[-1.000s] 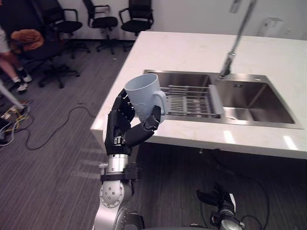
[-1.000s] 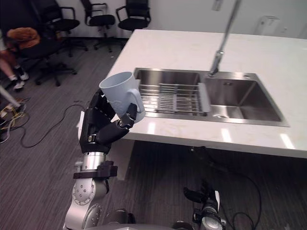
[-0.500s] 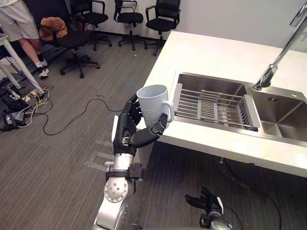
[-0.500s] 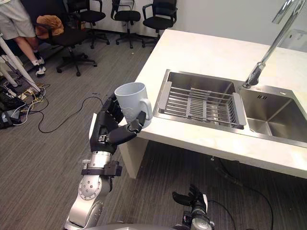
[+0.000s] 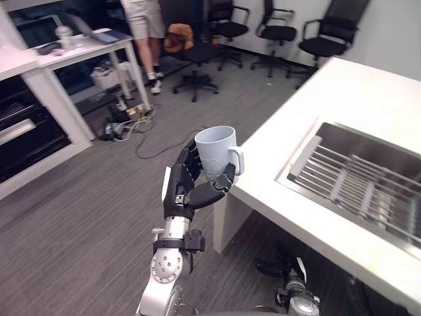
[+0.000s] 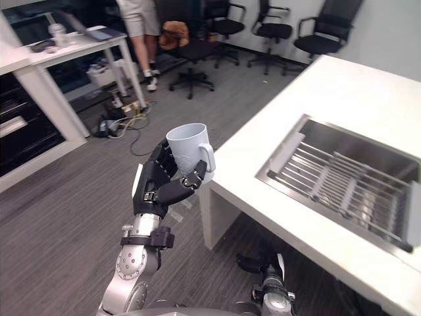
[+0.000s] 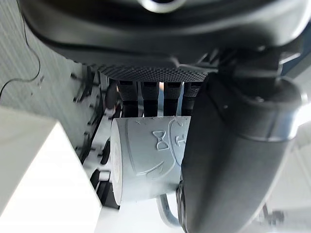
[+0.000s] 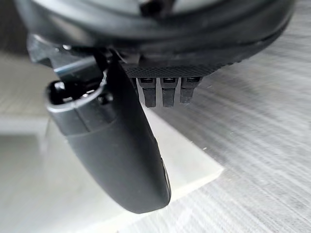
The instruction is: Walk over to the sink, pick up the cup, carry it to the dishwasher, place the cup inside the dishwasher, then close the dishwasher door
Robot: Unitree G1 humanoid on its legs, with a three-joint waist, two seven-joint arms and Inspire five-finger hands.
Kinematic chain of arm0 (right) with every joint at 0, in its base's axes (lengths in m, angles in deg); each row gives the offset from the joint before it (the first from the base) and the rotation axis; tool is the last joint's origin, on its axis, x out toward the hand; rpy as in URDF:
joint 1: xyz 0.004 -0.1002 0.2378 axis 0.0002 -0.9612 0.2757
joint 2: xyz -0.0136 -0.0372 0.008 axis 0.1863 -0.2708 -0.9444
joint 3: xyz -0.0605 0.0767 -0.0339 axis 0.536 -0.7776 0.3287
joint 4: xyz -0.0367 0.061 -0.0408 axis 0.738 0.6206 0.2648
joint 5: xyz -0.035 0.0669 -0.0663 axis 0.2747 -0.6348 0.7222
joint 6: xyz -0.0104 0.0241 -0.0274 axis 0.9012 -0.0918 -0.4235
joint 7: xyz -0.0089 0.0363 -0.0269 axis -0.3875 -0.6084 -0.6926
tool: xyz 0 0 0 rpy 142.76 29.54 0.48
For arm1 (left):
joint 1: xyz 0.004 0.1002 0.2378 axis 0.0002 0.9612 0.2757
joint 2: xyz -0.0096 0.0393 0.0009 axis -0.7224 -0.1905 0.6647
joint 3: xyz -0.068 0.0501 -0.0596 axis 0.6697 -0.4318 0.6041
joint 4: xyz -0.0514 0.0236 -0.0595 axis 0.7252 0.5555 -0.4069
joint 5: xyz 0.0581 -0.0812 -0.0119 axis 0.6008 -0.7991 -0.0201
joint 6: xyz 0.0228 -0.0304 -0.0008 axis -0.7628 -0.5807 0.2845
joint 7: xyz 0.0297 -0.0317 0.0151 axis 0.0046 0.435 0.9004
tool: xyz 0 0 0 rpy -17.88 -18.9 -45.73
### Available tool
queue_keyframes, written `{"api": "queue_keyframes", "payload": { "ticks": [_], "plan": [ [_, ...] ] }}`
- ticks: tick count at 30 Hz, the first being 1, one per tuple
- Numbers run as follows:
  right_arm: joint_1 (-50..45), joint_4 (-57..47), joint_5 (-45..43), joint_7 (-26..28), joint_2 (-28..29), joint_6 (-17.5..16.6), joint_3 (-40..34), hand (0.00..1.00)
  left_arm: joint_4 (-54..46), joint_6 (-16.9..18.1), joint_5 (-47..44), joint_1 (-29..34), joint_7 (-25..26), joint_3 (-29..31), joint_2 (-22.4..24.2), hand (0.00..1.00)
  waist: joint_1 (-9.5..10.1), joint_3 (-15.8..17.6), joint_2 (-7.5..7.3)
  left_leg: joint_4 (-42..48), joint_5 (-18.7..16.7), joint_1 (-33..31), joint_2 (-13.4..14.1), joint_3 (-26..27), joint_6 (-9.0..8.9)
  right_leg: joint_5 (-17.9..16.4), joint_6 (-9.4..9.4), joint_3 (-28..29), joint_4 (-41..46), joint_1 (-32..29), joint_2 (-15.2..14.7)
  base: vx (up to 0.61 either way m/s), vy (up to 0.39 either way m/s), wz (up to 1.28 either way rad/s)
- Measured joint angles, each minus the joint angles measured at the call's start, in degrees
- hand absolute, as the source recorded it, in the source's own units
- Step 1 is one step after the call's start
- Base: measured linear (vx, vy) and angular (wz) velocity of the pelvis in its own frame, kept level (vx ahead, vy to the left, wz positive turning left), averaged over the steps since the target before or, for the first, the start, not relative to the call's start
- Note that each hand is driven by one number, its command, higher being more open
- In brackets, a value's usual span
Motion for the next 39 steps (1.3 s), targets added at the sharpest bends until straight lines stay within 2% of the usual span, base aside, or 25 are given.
{"api": "queue_keyframes", "payload": {
  "ticks": [2,3,4,5,6,7,8,9,10,14,17,18,19,20,22,23,24,25,26,27,28,30,34,39],
  "plan": [
    [0.06,0.11,0.00,-0.08,0.40,-0.02,0.64,0.90,-0.05,0.00,-0.48,0.07,-0.17,0.24,0.03,0.30,0.40,0.11,-0.16,0.93,0.27,-1.78,0.60,2.76,0.24,0.04,-0.03,-3.08,-0.92,1.05,-0.61,-0.01,0.025,0.78],
    [0.00,0.29,0.01,-0.07,1.24,-0.02,0.69,0.90,-0.05,0.00,-0.94,0.21,-0.17,0.36,-0.11,0.30,1.25,0.35,-0.57,1.04,-0.32,-2.58,3.06,8.59,1.72,0.10,0.07,-4.66,-1.43,1.77,-0.98,0.01,0.031,0.77],
    [-0.11,0.51,0.00,-0.13,1.90,-0.01,0.83,0.90,-0.03,0.00,-1.35,0.25,-0.13,0.50,-0.61,0.30,1.31,0.51,-1.14,0.72,-0.52,-2.80,6.52,16.95,2.07,0.23,0.30,-6.45,-2.14,2.57,-1.54,0.03,0.033,0.88],
    [-0.09,0.69,0.01,-0.22,2.17,-0.01,1.12,0.90,-0.01,0.01,-1.53,0.23,-0.14,0.48,-0.94,0.30,1.09,0.53,-1.56,0.44,-0.39,-2.83,7.99,20.82,2.33,0.37,0.53,-7.44,-2.85,3.11,-2.05,0.07,0.101,1.11],
    [0.11,0.93,0.04,-0.57,2.24,-0.01,1.79,0.90,0.05,0.01,-1.54,0.10,-0.21,0.17,-1.22,0.30,0.65,0.60,-1.84,0.49,0.13,-3.16,10.82,28.50,3.19,0.70,1.02,-9.28,-4.04,3.66,-3.10,0.07,0.137,1.19],
    [0.68,1.89,0.45,-0.72,1.94,-0.01,1.76,0.90,0.27,0.05,-1.56,-0.04,-0.28,-0.32,-1.48,0.30,0.09,0.54,-1.81,0.59,0.89,-3.42,12.59,34.74,4.08,0.76,1.31,-10.06,-4.90,3.75,-3.94,0.07,0.172,1.16],
    [1.16,2.65,0.46,-0.79,1.79,-0.01,1.76,0.90,0.51,0.07,-1.56,-0.14,-0.33,-0.65,-1.79,0.30,-0.12,0.51,-1.76,-0.04,1.56,-3.42,12.52,36.21,3.97,0.89,1.52,-9.97,-5.53,3.89,-4.23,0.10,0.233,1.06],
    [1.92,4.02,0.48,-0.84,1.48,0.08,1.75,0.90,0.80,0.08,-1.56,-0.25,-0.44,-1.37,-2.61,0.30,-0.28,0.48,-1.75,-2.00,3.47,-3.34,10.96,35.87,2.43,1.27,2.11,-8.72,-6.69,4.24,-5.20,0.15,0.301,0.86],
    [2.71,5.09,0.62,-0.90,1.53,0.39,1.76,0.90,0.99,0.07,-1.55,-0.28,-0.46,-1.94,-3.80,0.30,-0.01,0.62,-2.10,-2.95,4.49,-3.13,9.15,35.19,1.83,1.78,2.74,-7.65,-7.57,4.85,-6.35,0.13,0.253,0.73],
    [4.58,5.86,2.29,-0.67,2.10,0.45,2.38,0.90,2.06,0.06,-1.59,-0.11,-0.44,-2.18,-5.57,0.30,0.19,0.55,-2.16,-3.93,4.15,-1.35,7.44,34.67,2.54,4.54,3.11,-4.97,-5.39,5.26,-7.61,0.14,0.184,0.22],
    [6.23,6.68,4.47,-0.66,1.65,0.44,2.84,0.90,2.26,0.07,-1.49,-0.09,-0.93,-3.91,-5.66,0.30,-0.33,0.51,-2.22,-8.61,4.33,3.33,5.20,34.40,2.96,5.46,3.23,-2.35,8.52,0.66,-10.23,0.09,0.153,0.09],
    [6.19,6.75,4.94,-0.65,1.24,0.44,2.84,0.90,2.55,0.07,-1.38,0.00,-1.56,-4.98,-5.68,0.30,-0.82,0.45,-1.94,-10.46,4.58,5.09,4.63,33.30,3.46,7.09,1.60,0.35,15.60,-2.54,-10.62,0.07,0.079,0.28],
    [6.15,6.84,5.04,-0.62,1.20,0.45,2.84,0.90,2.66,0.08,-1.32,0.00,-1.89,-5.36,-5.84,0.30,-1.20,0.56,-1.66,-11.09,4.61,5.60,4.47,32.73,3.61,6.99,0.78,2.54,18.73,-4.17,-10.23,0.09,0.070,0.54],
    [6.09,6.94,5.28,-0.52,1.27,0.46,2.96,0.90,3.06,0.10,-1.14,-0.01,-2.44,-5.46,-5.92,0.30,-2.35,0.65,-1.40,-11.77,4.50,6.00,4.38,30.69,3.79,1.76,0.55,7.04,20.84,-6.09,-7.73,0.08,0.013,0.65],
    [5.80,6.88,6.28,-0.54,1.05,0.46,3.01,0.90,4.59,0.23,-0.77,-0.37,-2.58,-5.30,-5.86,0.30,-3.41,0.66,-1.40,-12.41,4.28,6.58,4.22,27.89,3.64,-2.78,0.33,12.51,18.94,-9.56,-3.19,0.11,-0.054,0.83],
    [5.22,6.56,6.39,-0.54,0.77,0.47,3.02,0.90,5.56,0.23,-0.78,-0.46,-2.57,-5.30,-5.87,0.30,-3.84,0.66,-1.40,-11.86,4.14,6.54,4.11,26.29,3.09,-3.12,0.42,14.82,15.19,-10.84,-0.95,0.12,-0.095,0.78],
    [4.68,6.07,6.51,-0.57,0.66,0.47,3.03,0.90,5.91,0.23,-0.78,-0.46,-2.57,-5.33,-5.89,0.30,-3.86,0.55,-1.59,-11.08,3.89,6.35,3.80,25.50,2.68,-2.63,0.87,15.64,11.85,-11.13,-0.28,0.16,-0.115,0.88],
    [3.65,4.82,6.59,-0.72,0.52,0.47,3.40,0.90,6.25,0.25,-0.81,-0.58,-2.57,-5.12,-6.19,0.30,-3.83,0.04,-3.46,-8.72,2.87,5.42,2.10,23.79,2.02,3.29,1.23,16.31,4.27,-11.09,-0.57,0.14,-0.110,0.71],
    [3.51,4.77,6.61,-0.71,-0.19,0.44,3.58,0.90,7.48,0.38,-0.82,-0.87,-2.59,-5.13,-5.55,0.30,-3.95,0.16,-2.55,-7.62,2.10,5.21,2.31,22.85,1.80,2.57,1.55,15.60,4.92,-10.81,-0.90,0.24,-0.154,0.70],
    [3.25,4.65,6.64,-0.72,-1.59,0.63,3.76,0.90,8.40,-0.01,-0.82,-0.35,-2.56,-5.25,-4.97,0.30,-3.61,-0.42,-0.31,-6.58,1.80,4.80,3.46,21.70,1.31,2.80,1.22,14.68,2.95,-9.12,-0.07,0.21,-0.126,0.33],
    [3.01,4.31,6.67,-0.66,-2.58,0.64,4.17,0.90,8.39,0.00,-0.82,0.09,-2.57,-5.32,-4.89,0.30,-2.85,-0.83,1.21,-6.65,1.31,4.90,4.82,21.62,0.51,3.34,0.53,14.01,1.04,-7.97,1.13,0.23,-0.131,0.19],
    [2.79,3.83,6.73,-0.67,-2.95,0.65,4.29,0.90,8.24,0.08,-0.82,0.03,-2.63,-5.22,-4.64,0.30,-2.55,-1.41,2.21,-7.99,1.22,5.85,6.03,21.32,0.11,3.76,-0.13,13.11,-0.88,-6.47,2.36,0.14,-0.108,0.08],
    [2.24,2.87,7.31,-0.75,-3.35,0.63,4.00,0.90,7.85,0.23,-0.83,0.11,-3.06,-5.37,-4.18,0.30,-2.22,-1.80,2.19,-10.65,2.12,6.71,6.90,20.27,-0.85,5.69,-0.82,11.99,-5.77,-3.87,3.58,0.07,-0.053,0.09],
    [1.06,3.02,7.29,-0.75,-3.45,0.65,3.58,0.90,7.86,0.22,-0.86,0.15,-3.00,-5.10,-4.65,0.30,-2.29,-2.13,1.42,-13.40,4.17,7.32,6.00,18.11,-0.32,7.74,-0.20,9.89,-10.20,-1.53,2.44,0.00,0.021,0.22]
  ]
}}
